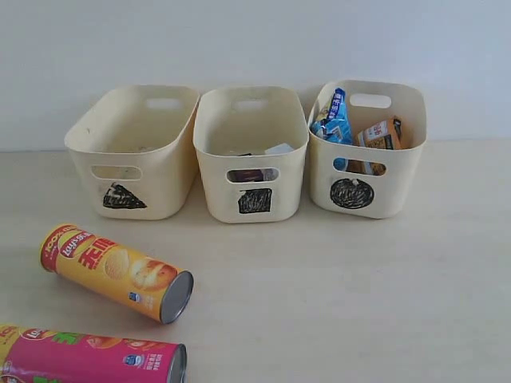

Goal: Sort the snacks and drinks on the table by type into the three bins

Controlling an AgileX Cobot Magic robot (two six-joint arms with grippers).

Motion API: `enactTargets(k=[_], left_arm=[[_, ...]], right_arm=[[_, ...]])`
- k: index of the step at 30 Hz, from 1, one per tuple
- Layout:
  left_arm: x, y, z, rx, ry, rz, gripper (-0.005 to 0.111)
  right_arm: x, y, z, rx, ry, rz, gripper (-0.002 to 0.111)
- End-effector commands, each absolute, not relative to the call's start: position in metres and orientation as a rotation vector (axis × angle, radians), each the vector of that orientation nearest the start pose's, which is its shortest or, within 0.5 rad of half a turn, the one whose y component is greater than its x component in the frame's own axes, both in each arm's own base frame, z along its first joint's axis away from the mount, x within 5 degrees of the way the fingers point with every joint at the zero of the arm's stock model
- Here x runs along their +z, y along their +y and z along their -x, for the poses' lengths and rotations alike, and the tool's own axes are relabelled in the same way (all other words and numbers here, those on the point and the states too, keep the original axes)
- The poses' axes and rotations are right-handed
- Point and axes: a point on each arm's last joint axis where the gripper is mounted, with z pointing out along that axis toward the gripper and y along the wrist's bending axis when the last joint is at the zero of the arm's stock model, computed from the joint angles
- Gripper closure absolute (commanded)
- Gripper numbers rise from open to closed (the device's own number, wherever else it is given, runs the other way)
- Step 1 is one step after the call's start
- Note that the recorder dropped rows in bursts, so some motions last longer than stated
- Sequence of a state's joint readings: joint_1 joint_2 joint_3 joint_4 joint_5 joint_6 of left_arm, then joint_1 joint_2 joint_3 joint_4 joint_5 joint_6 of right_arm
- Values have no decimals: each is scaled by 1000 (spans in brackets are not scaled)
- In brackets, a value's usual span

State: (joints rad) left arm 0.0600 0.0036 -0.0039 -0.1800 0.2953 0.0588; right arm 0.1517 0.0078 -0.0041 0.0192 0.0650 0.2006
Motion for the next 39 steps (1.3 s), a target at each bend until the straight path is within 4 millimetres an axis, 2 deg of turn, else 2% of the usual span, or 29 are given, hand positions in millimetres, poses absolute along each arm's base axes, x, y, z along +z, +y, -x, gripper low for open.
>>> enactTargets(k=[1,31,39], left_arm=[[187,-1,-55,-86,1765,119,103],[187,-1,-55,-86,1765,119,103],[187,-1,-55,-86,1765,119,103]], right_arm=[[206,9,-56,293,1565,-55,108],[205,9,-56,292,1575,-55,108],[202,8,-56,178,1607,56,108]])
